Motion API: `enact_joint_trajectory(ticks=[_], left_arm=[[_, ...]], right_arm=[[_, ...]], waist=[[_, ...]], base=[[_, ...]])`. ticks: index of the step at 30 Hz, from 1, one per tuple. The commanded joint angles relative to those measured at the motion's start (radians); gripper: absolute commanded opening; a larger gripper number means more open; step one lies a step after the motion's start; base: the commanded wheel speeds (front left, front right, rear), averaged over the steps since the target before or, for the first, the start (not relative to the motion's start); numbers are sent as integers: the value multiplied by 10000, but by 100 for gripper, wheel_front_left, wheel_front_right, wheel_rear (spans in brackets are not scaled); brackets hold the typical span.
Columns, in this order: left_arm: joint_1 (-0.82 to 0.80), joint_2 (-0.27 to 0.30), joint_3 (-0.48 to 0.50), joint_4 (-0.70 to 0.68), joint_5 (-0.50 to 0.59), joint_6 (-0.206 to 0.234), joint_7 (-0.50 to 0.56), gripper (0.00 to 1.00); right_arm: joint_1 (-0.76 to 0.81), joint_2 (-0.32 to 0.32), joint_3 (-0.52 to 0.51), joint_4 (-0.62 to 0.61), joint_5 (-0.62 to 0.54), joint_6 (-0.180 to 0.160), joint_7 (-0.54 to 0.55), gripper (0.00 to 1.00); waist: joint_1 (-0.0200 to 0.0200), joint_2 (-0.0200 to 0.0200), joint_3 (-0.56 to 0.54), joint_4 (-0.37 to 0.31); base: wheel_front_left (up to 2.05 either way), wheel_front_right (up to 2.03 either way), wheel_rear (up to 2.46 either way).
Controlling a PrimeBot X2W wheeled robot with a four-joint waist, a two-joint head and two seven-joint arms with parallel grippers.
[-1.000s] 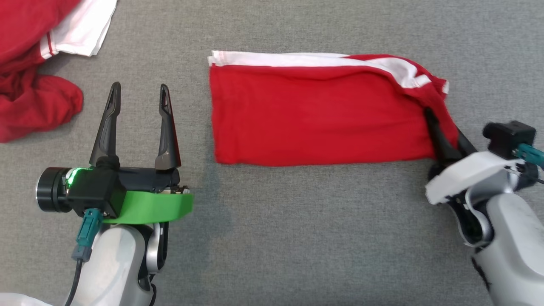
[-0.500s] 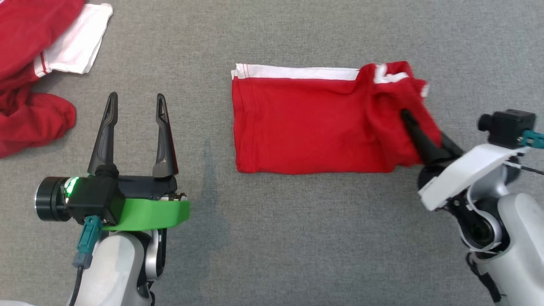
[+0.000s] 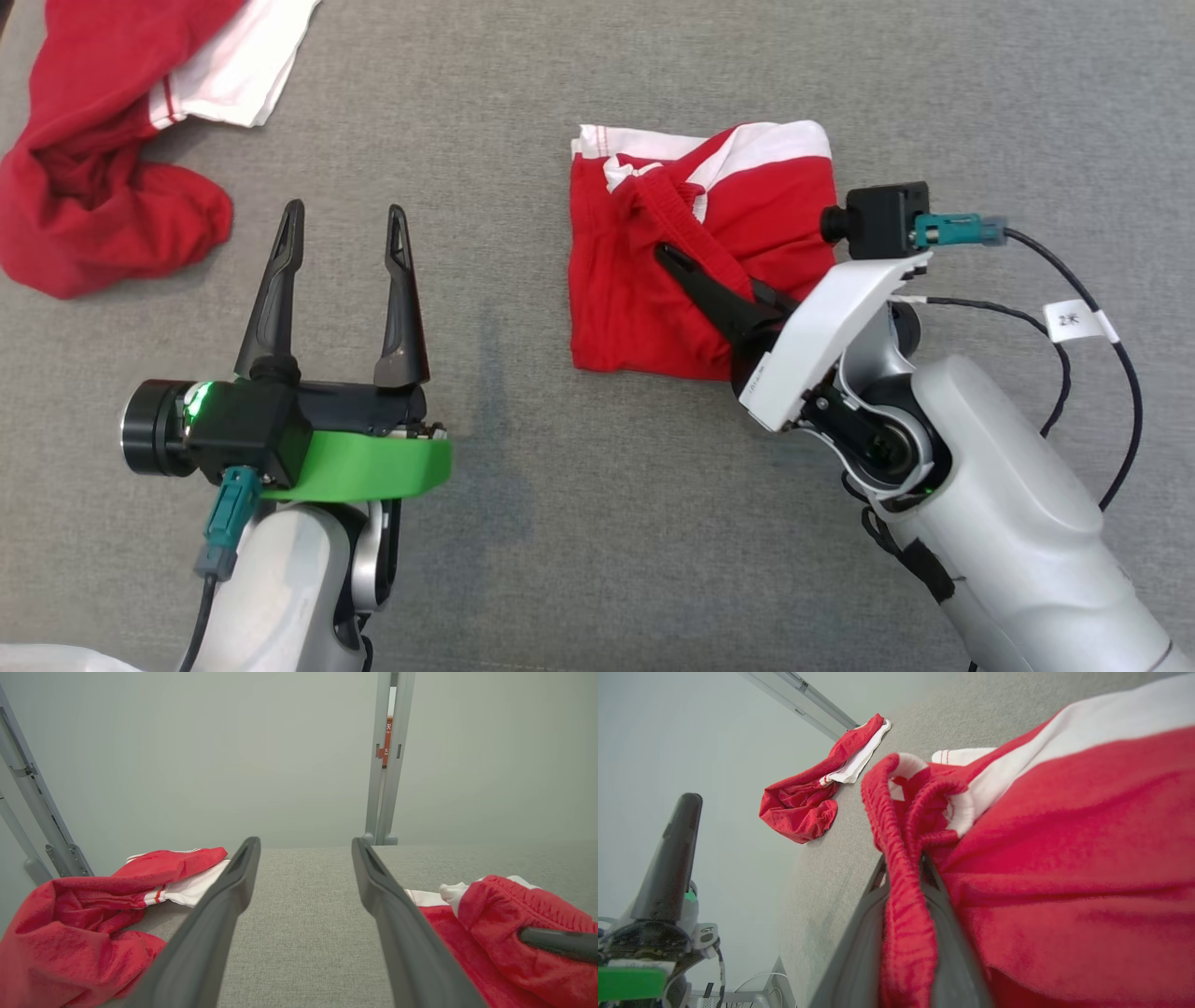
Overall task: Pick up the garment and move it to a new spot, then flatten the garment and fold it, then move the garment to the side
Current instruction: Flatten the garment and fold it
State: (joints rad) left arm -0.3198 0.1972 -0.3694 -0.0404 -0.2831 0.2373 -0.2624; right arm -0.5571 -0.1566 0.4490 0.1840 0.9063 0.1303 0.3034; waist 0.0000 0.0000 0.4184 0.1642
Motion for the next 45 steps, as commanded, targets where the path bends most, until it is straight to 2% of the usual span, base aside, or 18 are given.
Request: enact_joint_trajectory(ticks=[1, 4, 5, 6, 7, 10, 14, 17, 20, 22, 23, 25, 31, 37, 45], left_arm=[[-136, -34, 17, 25, 117, -36, -29, 100], [-110, -111, 42, 50, 151, -80, -29, 100], [-94, -125, 46, 52, 166, -85, -29, 100], [-75, -138, 62, 50, 184, -90, -29, 100], [-55, -134, 87, 45, 186, -86, -29, 100], [-16, -125, 157, 53, 239, -101, -29, 100], [21, -96, 241, 78, 266, -119, -29, 100], [74, -52, 291, 89, 298, -87, -28, 100], [158, 24, 369, 112, 280, -29, -28, 100], [211, 86, 419, 117, 271, 9, -28, 100], [254, 147, 469, 101, 279, 63, -14, 100], [336, 250, 558, 71, 267, 118, 18, 100], [586, 510, 816, 25, 163, 276, 89, 100], [902, 655, 827, -61, 177, 363, 222, 100], [1100, 698, 768, -22, 104, 384, 278, 100]], right_arm=[[-195, -17, 71, 226, -135, 8, -190, 0], [-451, 26, 247, 795, -297, 8, -722, 3], [-499, 44, 345, 878, -295, 8, -861, 40], [-576, 23, 409, 945, -370, 8, -1133, 92], [-663, -35, 546, 993, -485, 8, -1361, 100], [-785, -170, 941, 881, -858, 7, -2183, 100], [-845, -735, 1500, 640, -2039, 5, -3839, 100], [-624, -1120, 1258, 498, -2888, 5, -4998, 100], [-269, -1404, 431, 228, -3735, 5, -5496, 100], [122, -1526, -305, -78, -4301, 7, -5609, 100], [620, -1613, -1149, -452, -4836, 7, -5664, 100], [1264, -1584, -2041, -872, -5292, 5, -5681, 100], [2820, -1231, -3621, -1800, -6003, 5, -5684, 100], [3752, -843, -4132, -2332, -6293, 5, -5499, 100], [4109, -649, -4240, -2746, -6390, 5, -5175, 100]], waist=[[0, 0, 80, 198], [0, 0, 93, 257], [0, 0, 100, 258], [0, 0, 112, 248], [0, 0, 121, 223], [0, 0, 133, 127], [0, 0, 90, -114], [0, 0, 19, -325], [0, 0, -75, -557], [0, 0, -133, -721], [0, 0, -196, -875], [0, 0, -274, -1049], [0, 0, -554, -1449], [0, 0, -804, -1635], [0, 0, -883, -1663]], base=[[0, 0, 0], [0, 0, 0], [0, 0, 0], [0, 0, 0], [0, 0, 0], [0, 0, 0], [0, 0, 0], [0, 0, 0], [0, 0, 0], [0, 0, 0], [0, 0, 0], [0, 0, 0], [0, 0, 0], [0, 0, 0], [0, 0, 0]])
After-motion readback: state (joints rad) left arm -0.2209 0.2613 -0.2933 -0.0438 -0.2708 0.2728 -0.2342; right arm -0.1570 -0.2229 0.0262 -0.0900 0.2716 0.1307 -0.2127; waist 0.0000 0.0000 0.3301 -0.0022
